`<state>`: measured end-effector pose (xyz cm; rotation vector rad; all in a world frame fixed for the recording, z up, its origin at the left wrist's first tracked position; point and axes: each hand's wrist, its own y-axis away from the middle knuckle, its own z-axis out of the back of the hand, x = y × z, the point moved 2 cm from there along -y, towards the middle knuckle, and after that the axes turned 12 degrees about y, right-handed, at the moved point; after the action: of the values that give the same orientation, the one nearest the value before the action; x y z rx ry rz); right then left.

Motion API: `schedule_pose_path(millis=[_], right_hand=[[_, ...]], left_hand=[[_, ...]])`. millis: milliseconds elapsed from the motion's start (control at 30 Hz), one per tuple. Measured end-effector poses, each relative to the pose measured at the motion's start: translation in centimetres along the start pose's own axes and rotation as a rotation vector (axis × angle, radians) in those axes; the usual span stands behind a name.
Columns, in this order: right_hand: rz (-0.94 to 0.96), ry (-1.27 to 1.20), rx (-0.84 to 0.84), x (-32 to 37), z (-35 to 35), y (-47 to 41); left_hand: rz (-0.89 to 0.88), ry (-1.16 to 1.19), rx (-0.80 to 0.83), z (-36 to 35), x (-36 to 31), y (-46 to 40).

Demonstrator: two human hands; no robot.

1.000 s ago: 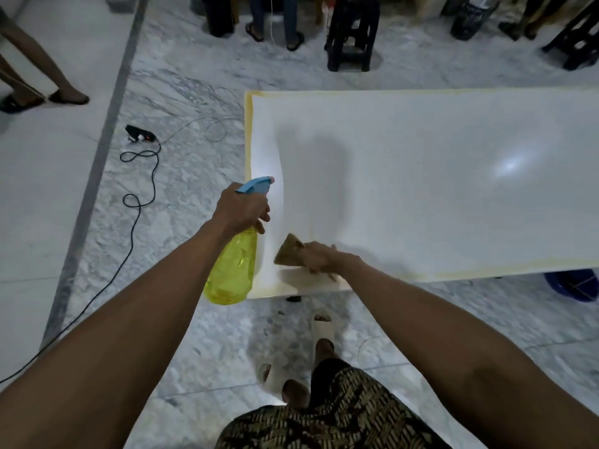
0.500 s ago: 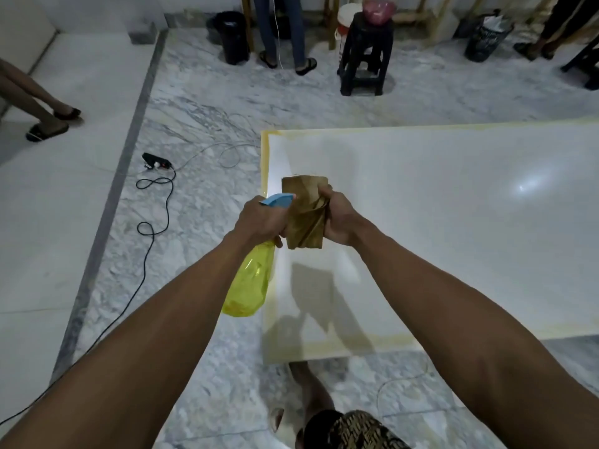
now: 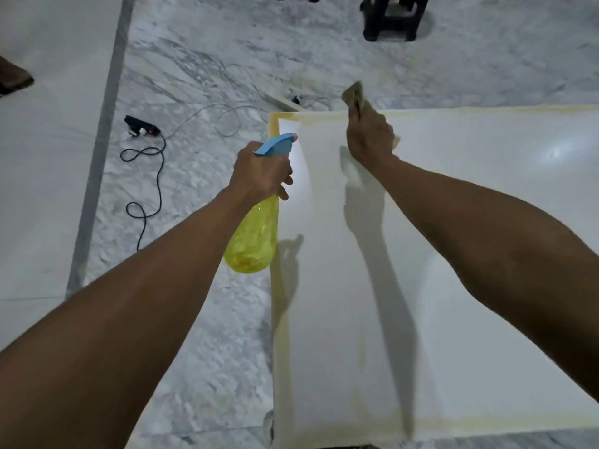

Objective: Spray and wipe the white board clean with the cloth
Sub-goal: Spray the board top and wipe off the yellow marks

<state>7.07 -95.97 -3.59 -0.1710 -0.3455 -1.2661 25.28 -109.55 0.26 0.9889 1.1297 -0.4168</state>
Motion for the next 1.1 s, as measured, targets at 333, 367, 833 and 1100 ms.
schedule_pose_path(millis=[333, 367, 833, 1100], right_hand=[[0.349, 0.494, 0.281, -1.3, -13.1, -1.2], [0.345, 0.502, 0.276, -1.4, -12.8, -0.8], [0.402, 0.511, 0.218, -6.5, -12.6, 16.8], [0.377, 0.513, 0.285, -10.5, -12.4, 30.9]], left_hand=[[0.022, -0.052, -0.017, 1.6, 3.5, -4.5], [0.033, -0.067, -0.020, 1.7, 3.7, -4.2], [0.010, -0.053, 0.048, 1.1, 6.8, 7.1], [0.021, -0.110, 0.097, 1.9, 12.5, 19.7]])
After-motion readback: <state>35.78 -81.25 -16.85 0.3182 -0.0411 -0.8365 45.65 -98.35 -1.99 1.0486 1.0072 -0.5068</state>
